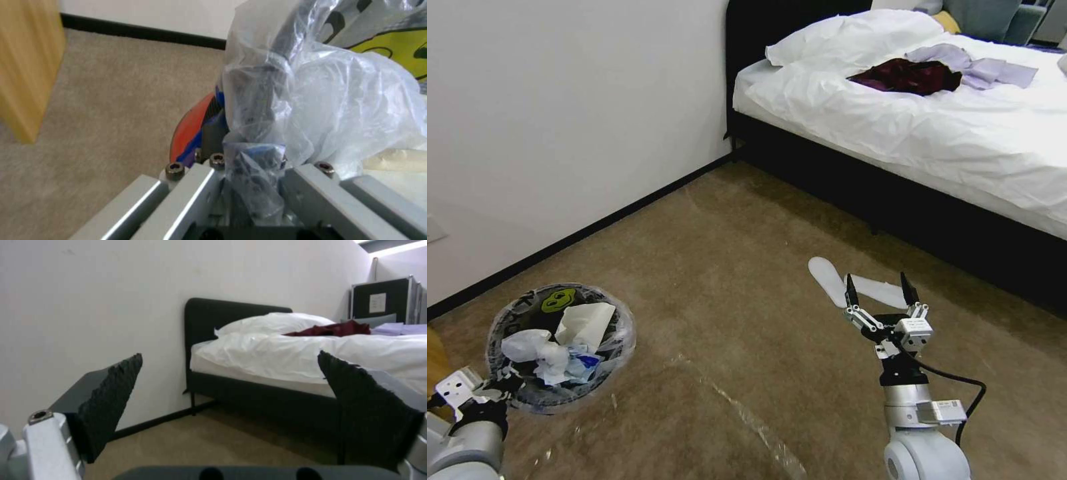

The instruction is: Pick up the trash bin and place the garbage on the floor into it.

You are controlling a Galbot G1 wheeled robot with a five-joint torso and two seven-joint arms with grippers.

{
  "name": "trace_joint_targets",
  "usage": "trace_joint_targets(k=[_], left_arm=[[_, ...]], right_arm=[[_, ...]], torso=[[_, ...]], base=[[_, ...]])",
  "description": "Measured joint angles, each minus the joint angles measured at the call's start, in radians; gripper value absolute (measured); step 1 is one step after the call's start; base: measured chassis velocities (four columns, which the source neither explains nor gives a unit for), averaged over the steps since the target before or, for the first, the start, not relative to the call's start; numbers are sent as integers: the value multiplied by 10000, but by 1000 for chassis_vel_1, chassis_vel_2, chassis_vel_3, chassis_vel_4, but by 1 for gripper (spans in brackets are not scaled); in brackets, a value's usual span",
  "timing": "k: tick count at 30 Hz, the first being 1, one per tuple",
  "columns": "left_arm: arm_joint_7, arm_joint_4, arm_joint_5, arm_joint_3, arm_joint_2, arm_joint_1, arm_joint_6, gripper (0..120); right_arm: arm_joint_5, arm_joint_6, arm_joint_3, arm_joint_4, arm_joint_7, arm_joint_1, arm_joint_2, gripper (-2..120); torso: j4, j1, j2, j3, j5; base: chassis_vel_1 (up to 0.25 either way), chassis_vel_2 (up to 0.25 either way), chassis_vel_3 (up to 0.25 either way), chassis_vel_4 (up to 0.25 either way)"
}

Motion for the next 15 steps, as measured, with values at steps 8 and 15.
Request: trace_joint_targets(k=[8,15], left_arm=[[-1,-1,1,12,-8,9,2,0],[2,3,2,16,-7,15,2,0]], right_arm=[[-35,48,1,-24,0,-17,3,100],[-94,213,-53,-146,0,-9,54,100]], torso=[[0,-1,0,-1,0],[0,0,0,0,-2]], base=[[-183,177,183,-174],[-165,180,158,-177]])
